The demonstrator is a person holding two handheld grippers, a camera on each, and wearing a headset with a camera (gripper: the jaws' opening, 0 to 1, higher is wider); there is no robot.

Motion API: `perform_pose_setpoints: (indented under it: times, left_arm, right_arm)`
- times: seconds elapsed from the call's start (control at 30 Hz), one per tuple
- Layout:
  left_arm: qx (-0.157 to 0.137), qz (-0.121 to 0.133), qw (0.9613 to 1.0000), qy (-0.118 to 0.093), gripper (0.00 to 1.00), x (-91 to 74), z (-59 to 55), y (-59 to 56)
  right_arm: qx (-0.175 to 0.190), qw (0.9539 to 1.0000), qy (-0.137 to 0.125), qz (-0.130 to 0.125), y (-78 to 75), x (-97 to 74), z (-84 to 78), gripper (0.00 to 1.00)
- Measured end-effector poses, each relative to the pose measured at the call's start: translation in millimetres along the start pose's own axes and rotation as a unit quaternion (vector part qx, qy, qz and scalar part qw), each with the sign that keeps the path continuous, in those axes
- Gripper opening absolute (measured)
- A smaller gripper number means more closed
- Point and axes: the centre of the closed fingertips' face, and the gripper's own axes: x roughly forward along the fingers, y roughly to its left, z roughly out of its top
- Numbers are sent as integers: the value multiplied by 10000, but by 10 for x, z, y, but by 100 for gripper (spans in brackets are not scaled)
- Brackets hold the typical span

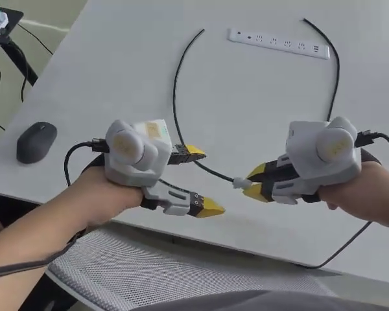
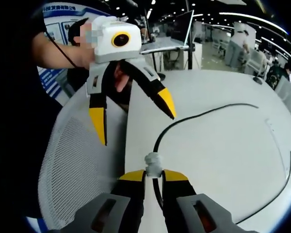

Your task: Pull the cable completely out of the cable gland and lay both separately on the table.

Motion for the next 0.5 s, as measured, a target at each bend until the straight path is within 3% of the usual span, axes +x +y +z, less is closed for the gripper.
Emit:
perform_pose_setpoints:
  times: [0.1,0.3,0.5]
  left_arm:
    - [-155,-184,9996,-177,63,31,93,-85]
    - [-100,-269,9995,-161,59,93,159,-179]
    - [-55,-325,9993,-160,53,150,196,-211]
  right_arm:
    - [-140,9999,-35,1,27,-41,15,7]
    - [-389,9992,-70,71,113,-113,73,7]
    - [-582,9983,-53,82,102,-173,89,7]
